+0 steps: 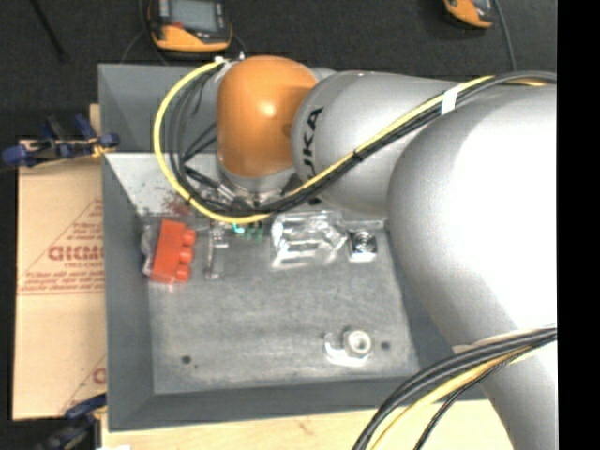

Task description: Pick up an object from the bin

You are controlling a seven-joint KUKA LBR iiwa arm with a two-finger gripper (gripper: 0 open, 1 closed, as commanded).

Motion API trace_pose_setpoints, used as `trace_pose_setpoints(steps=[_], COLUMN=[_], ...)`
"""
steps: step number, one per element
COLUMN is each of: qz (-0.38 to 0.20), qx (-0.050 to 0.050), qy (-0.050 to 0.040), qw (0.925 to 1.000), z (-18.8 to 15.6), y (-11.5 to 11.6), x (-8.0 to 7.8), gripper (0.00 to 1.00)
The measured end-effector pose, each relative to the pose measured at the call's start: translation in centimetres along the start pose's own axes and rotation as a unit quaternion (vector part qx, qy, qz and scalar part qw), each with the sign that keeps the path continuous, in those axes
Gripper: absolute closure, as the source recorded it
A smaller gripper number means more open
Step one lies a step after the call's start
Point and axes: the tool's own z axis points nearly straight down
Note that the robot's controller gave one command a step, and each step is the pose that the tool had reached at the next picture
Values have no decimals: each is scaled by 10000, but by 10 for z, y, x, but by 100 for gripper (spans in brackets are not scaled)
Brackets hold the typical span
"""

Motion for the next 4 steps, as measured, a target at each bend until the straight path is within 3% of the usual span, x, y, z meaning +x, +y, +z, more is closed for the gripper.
trace_pose_setpoints(steps=[1,2,3,4], qz=[-1741,-1719,-1564,-1554], qx=[5,54,-7,-6], qy=[-92,-4,-87,-44], qw=[9847,9851,9877,9878], z=[55,49,-74,-68], y=[52,47,59,58], x=[-13,-14,4,6], gripper=[0,100,100,0])
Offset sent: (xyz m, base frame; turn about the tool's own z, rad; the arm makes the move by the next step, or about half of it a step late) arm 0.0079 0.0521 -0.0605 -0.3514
